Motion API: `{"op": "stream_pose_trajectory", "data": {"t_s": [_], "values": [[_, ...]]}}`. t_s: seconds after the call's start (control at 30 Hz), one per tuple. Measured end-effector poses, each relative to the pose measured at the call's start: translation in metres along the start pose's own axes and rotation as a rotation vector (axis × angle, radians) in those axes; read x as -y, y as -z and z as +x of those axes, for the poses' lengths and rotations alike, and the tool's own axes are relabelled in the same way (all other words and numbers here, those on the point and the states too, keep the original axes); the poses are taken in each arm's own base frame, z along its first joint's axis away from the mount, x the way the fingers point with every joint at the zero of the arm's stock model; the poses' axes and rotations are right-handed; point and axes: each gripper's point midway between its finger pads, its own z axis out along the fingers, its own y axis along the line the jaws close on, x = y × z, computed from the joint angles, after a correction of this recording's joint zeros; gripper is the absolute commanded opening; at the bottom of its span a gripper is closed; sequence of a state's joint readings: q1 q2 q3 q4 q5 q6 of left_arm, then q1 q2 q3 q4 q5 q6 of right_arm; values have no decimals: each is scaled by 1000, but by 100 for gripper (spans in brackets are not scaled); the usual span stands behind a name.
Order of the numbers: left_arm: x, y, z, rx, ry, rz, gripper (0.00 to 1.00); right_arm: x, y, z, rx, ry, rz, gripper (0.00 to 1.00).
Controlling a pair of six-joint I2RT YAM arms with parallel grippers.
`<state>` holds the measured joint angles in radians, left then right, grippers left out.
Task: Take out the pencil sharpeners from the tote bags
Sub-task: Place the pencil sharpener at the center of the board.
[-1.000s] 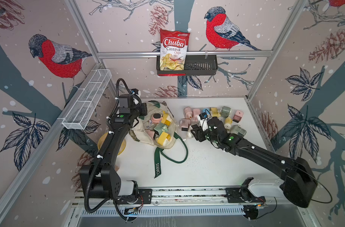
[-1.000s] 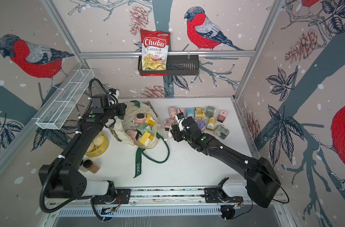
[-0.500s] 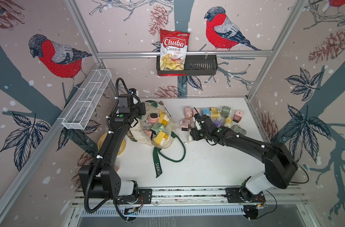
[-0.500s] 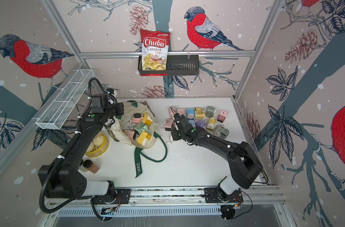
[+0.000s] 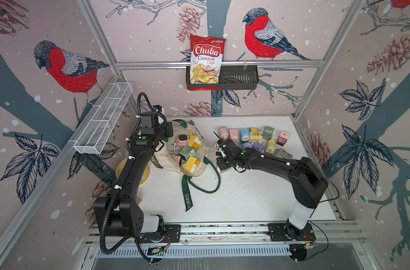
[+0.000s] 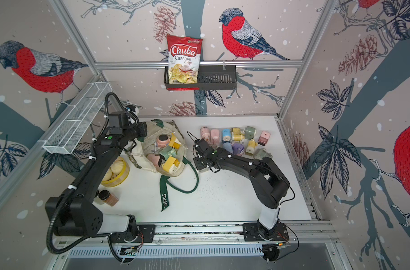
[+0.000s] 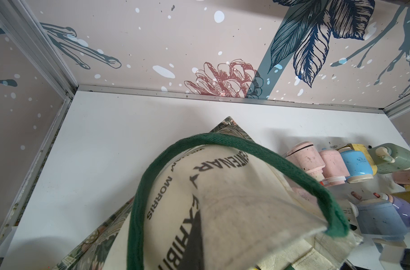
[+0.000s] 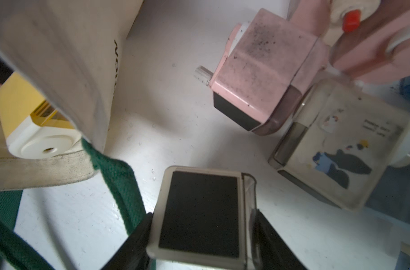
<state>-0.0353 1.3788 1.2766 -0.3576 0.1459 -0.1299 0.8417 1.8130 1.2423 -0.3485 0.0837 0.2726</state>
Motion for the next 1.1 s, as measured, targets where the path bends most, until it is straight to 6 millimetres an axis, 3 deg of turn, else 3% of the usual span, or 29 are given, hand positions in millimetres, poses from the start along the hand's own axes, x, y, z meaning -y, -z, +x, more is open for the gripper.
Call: {"op": "stream_pose_trajectory", "data": {"t_s": [0.5,0.73,1.1], "values": [[0,0,0,0,0,0,0,0,-19,-13,-3,-44,40,64],[0,1,0,2,0,1,0,2,-27,9,-89,-52,53,72],[1,1,0,1,0,4,0,3,-23,8,-84,-53,63,87]]}}
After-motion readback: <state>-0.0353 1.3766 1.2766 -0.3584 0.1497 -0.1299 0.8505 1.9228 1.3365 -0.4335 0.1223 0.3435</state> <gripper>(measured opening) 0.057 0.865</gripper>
